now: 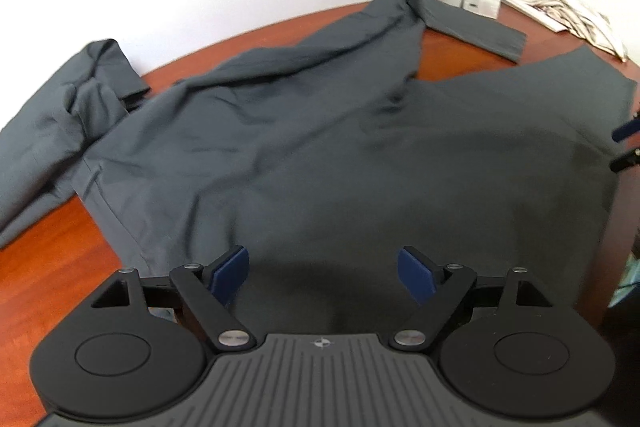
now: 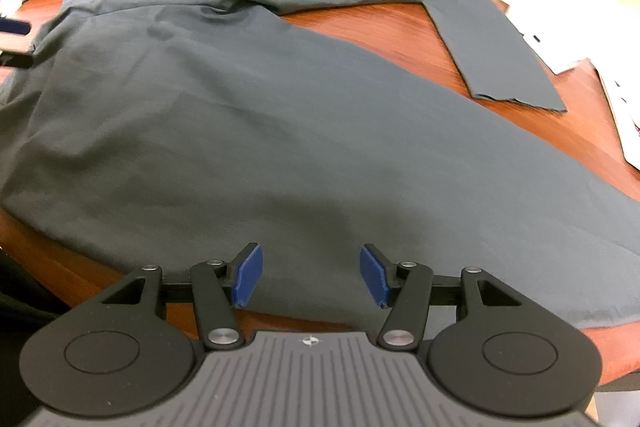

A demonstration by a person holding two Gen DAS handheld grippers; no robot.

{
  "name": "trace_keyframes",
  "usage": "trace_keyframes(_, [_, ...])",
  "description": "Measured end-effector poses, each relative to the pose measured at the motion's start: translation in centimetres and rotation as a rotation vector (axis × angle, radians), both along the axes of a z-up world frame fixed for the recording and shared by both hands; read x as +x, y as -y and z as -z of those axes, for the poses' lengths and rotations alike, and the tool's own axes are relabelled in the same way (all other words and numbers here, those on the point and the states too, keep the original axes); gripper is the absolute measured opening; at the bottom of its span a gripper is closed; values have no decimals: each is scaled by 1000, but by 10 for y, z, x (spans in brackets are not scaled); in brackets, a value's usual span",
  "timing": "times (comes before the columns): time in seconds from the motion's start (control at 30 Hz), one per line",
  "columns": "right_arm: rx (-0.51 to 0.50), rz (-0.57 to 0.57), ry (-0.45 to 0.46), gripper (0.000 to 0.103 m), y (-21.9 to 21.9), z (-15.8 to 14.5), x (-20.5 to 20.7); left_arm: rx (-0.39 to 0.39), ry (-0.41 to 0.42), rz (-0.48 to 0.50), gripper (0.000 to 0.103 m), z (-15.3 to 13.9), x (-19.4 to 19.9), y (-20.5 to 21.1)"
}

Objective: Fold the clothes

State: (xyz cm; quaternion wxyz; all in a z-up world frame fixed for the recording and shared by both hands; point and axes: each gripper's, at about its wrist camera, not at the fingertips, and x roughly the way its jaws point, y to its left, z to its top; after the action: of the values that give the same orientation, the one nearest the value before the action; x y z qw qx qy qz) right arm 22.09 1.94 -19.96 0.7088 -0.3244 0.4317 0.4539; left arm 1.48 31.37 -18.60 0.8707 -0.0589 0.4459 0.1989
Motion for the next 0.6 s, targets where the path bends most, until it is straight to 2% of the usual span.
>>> trace_keyframes(0.23, [-1, 36, -19, 70, 2, 14, 18, -21, -58, -95, 84, 19, -16, 16])
trace_keyframes(0.53, [-9, 71, -74, 76, 1, 37, 39, -40, -131, -137, 84, 42, -32, 27])
trace_keyframes(0.6, [1, 84, -87, 78, 3, 39, 41, -55, -110, -156, 87, 44, -38, 27])
